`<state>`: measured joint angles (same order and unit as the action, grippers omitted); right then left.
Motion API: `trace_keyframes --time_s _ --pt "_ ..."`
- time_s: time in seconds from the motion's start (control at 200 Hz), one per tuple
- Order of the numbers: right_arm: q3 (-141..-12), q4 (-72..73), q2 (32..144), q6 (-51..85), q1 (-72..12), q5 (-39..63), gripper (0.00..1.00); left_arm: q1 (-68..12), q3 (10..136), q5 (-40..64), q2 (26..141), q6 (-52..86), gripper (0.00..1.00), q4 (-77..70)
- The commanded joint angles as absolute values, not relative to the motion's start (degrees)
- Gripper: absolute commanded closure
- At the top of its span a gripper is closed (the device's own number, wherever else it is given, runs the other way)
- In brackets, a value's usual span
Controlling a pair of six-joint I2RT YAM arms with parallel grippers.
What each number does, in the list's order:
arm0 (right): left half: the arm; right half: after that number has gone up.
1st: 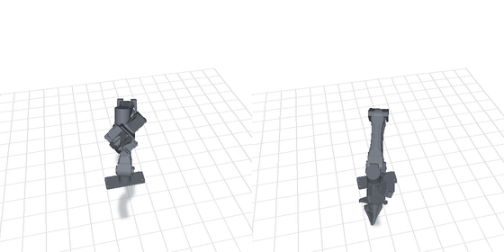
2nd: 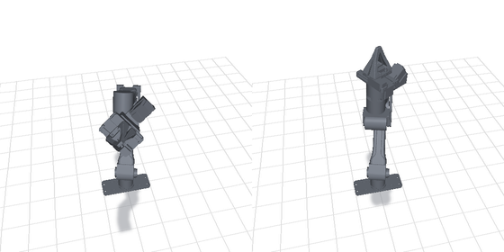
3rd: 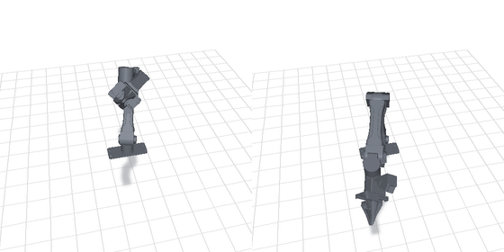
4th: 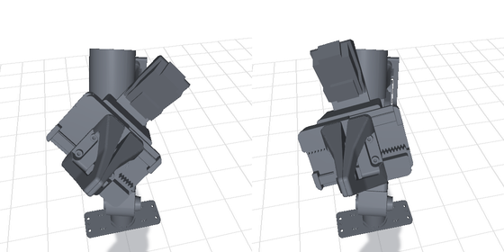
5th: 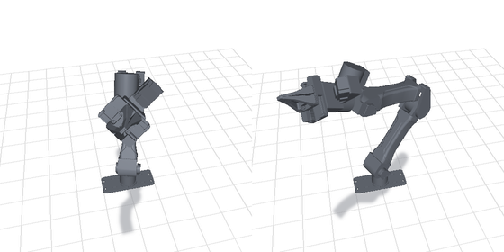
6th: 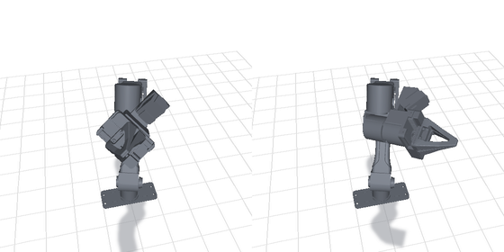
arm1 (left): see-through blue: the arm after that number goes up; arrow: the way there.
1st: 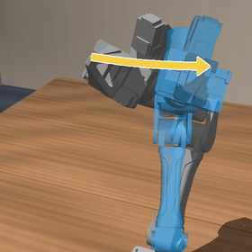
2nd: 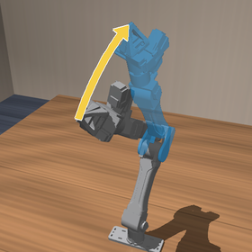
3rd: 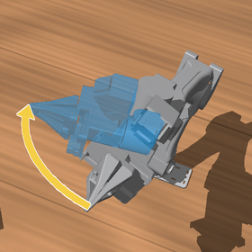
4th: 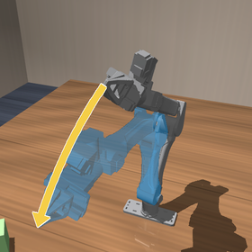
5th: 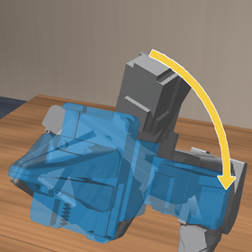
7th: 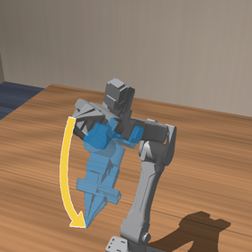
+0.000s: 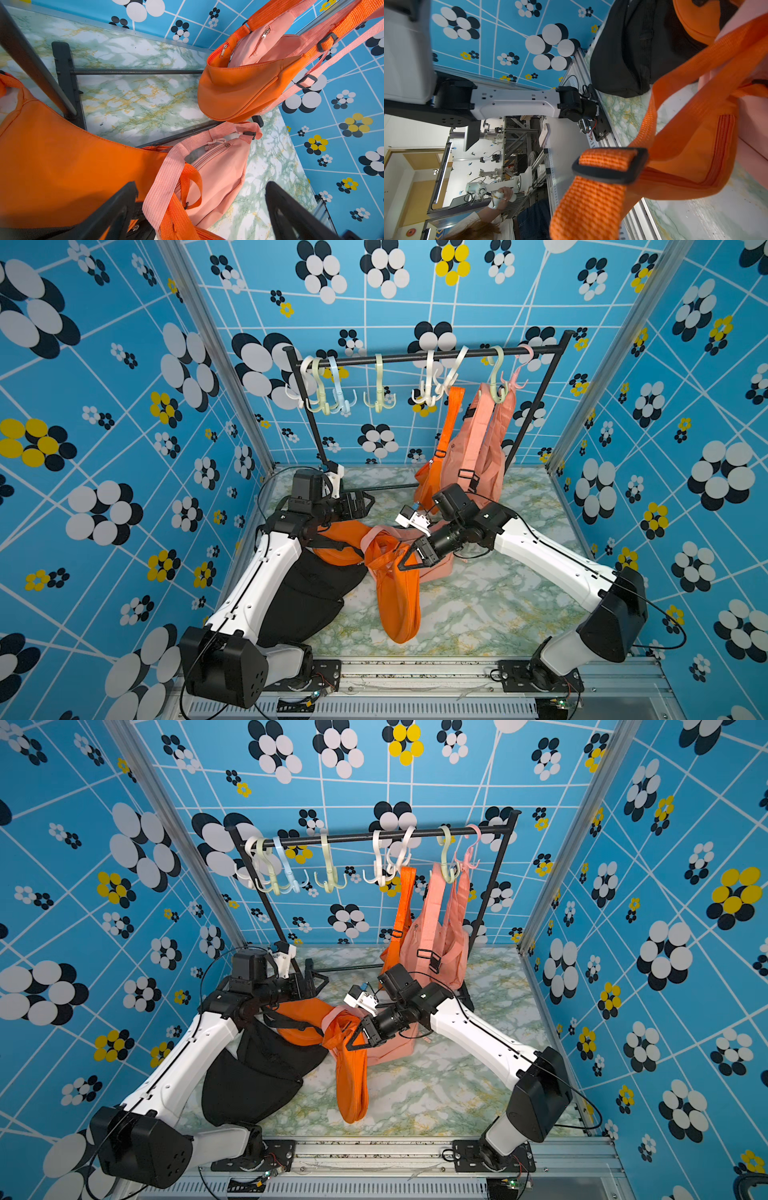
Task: Take the bag off the hook
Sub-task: Place the bag at the center of the board.
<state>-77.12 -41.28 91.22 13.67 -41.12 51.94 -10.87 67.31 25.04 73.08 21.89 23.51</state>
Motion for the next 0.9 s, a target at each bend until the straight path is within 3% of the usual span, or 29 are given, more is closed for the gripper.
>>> trace_keyframes --time_s 0.0,0.28,0.4,0.51,0.555,0.615,0.66,0.76,0.9 --pt "-68.5 -43.4 93.3 11.7 -37.4 47.1 1.0 -10.5 65.6 24.7 72.5 22.1 0.01 22.7" --pt "-56.6 -40.1 92.4 16.2 -27.0 35.3 1.0 -11.8 63.5 25.9 74.9 24.2 0.01 20.3" --pt "-56.7 -38.5 93.1 18.7 -25.0 28.6 0.94 -13.9 64.4 24.9 76.5 23.0 0.01 21.8" --pt "-58.1 -37.0 95.3 21.7 -23.3 24.4 0.75 -16.7 66.6 23.9 78.3 20.7 0.01 26.0" --pt "-58.4 -36.6 96.1 22.5 -22.7 23.0 0.58 -18.3 67.9 22.7 78.9 19.2 0.01 29.0" --pt "-58.4 -36.4 96.7 23.4 -22.0 20.6 0.27 -20.2 69.1 19.5 79.2 17.1 0.01 33.0" --pt "-58.4 -36.3 96.8 23.8 -21.6 18.7 0.13 -21.2 69.3 17.4 79.1 16.1 0.01 35.0" --pt "-58.9 -35.7 96.3 24.9 -20.9 16.1 0.03 -21.2 68.4 16.0 78.2 15.6 0.01 36.3" --pt "-60.7 -38.3 94.1 25.5 -20.1 11.1 0.01 -21.6 68.8 16.3 78.0 15.5 0.01 37.2"
